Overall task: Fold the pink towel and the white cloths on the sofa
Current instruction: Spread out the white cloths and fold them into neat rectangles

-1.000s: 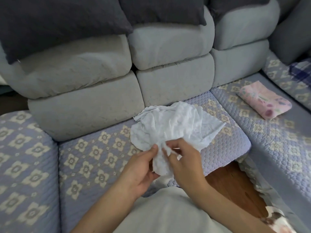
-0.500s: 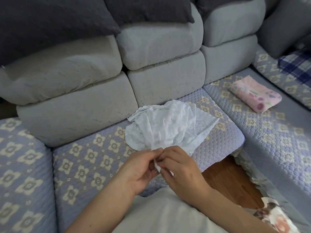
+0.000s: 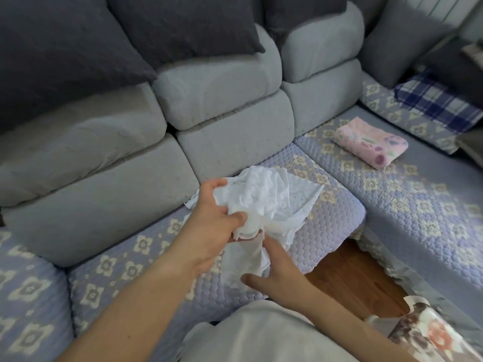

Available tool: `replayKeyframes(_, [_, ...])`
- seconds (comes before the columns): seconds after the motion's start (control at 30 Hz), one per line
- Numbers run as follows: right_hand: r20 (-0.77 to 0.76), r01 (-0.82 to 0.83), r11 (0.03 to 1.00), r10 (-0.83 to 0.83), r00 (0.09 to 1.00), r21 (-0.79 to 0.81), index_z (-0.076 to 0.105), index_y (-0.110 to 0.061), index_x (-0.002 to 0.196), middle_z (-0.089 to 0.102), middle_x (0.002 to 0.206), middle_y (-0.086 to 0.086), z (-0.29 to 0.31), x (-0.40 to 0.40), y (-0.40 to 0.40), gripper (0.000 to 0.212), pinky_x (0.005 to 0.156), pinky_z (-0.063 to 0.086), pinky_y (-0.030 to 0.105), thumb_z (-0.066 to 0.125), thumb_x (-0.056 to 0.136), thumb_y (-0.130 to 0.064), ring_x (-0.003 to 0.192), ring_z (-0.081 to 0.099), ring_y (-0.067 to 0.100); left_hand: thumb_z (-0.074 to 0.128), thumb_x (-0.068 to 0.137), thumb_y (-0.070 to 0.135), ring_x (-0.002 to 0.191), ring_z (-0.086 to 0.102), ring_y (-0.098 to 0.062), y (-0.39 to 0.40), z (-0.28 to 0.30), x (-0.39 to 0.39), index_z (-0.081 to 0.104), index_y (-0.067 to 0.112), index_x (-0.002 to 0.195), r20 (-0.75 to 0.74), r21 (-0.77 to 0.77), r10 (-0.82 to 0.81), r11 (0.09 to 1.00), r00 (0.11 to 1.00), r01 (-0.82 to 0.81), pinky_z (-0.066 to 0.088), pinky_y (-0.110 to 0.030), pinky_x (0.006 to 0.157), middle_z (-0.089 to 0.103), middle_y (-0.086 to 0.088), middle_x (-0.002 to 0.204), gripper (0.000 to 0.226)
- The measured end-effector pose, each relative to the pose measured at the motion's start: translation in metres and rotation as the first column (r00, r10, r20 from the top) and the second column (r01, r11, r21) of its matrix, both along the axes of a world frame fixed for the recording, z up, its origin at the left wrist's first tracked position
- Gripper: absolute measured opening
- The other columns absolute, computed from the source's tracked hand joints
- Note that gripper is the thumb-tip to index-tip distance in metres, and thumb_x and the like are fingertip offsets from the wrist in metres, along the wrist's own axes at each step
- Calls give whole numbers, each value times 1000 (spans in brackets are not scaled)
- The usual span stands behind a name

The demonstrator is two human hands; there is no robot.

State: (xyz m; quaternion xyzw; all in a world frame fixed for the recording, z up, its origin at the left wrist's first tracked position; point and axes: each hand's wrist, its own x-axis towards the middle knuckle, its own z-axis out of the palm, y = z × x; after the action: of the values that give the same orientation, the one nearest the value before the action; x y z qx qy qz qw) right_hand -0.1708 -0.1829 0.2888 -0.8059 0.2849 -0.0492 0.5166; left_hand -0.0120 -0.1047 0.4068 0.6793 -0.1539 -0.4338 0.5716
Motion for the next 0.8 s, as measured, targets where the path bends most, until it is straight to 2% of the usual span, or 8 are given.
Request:
replayKeyframes(0.1, [147, 186, 980, -194, 970, 64, 44, -45, 132, 55, 122, -38, 10, 15, -6, 65, 92, 40, 5, 80, 83, -20, 118, 51, -12, 57, 94, -11, 91, 74, -35, -15, 30, 6, 66, 23, 113, 55, -46, -157, 986, 986, 160, 59, -53, 86, 72, -23, 104, 40])
replayKeyframes(0.23, [215, 319, 945, -326, 921, 65, 41, -37, 144, 54, 130, -17, 23, 21, -29, 73, 93, 44, 9, 81, 84, -26, 120, 51, -3, 50, 96, -11, 76, 72, -22, -26, 62, 20, 74, 8, 94, 229, 57, -313, 949, 922, 309, 62, -35, 75, 72, -20, 100, 31])
replayKeyframes(0.37, [238, 322, 945, -326, 915, 56, 50, -41, 126, 59, 107, -10, 45, 28, -36, 53, 82, 43, 7, 77, 86, -20, 103, 56, 0, 44, 95, -13, 76, 70, -25, -31, 87, 40, 74, 5, 85, 321, 166, -429, 903, 844, 396, 60, -44, 85, 73, -19, 95, 36])
replayKeyframes(0.47, [279, 298, 942, -331, 902, 155, 50, -48, 116, 56, 108, -12, 57, 40, -26, 50, 85, 44, 9, 76, 88, -17, 102, 53, -4, 48, 98, -11, 81, 74, -30, -34, 98, 50, 72, -2, 95, 270, 142, -439, 898, 857, 416, 62, -40, 83, 73, -22, 102, 27])
replayKeyframes(0.57, [336, 263, 952, -303, 892, 160, 43, -55, 124, 47, 131, -21, 64, 51, -21, 63, 93, 39, 8, 80, 85, -22, 116, 45, -14, 52, 97, -11, 91, 75, -32, -35, 105, 53, 67, -5, 112, 115, 69, -451, 892, 885, 446, 62, -33, 82, 73, -25, 107, 23])
replayKeyframes(0.63, [341, 238, 943, -308, 888, 233, 37, -55, 137, 44, 138, -22, 70, 55, -26, 77, 93, 42, 9, 82, 83, -25, 117, 45, -15, 52, 92, -17, 102, 72, -34, -33, 107, 56, 62, -6, 121, 8, 8, -495, 869, 869, 495, 60, -35, 88, 71, -25, 113, 33])
replayKeyframes(0.7, [333, 226, 926, -325, 885, 303, 35, -49, 146, 52, 133, -12, 75, 55, -35, 84, 87, 51, 16, 83, 82, -25, 110, 55, -7, 49, 89, -25, 112, 69, -35, -28, 108, 60, 57, -4, 129, -30, -31, -588, 809, 808, 587, 56, -37, 95, 68, -25, 121, 46])
replayKeyframes(0.8, [356, 233, 950, -296, 886, 210, 55, -43, 132, 66, 110, -1, 83, 51, -48, 59, 84, 56, 29, 79, 86, -14, 97, 64, 7, 40, 86, -34, 121, 64, -34, -19, 108, 64, 52, 2, 137, -15, -65, -670, 741, 742, 668, 52, -38, 102, 65, -21, 130, 63])
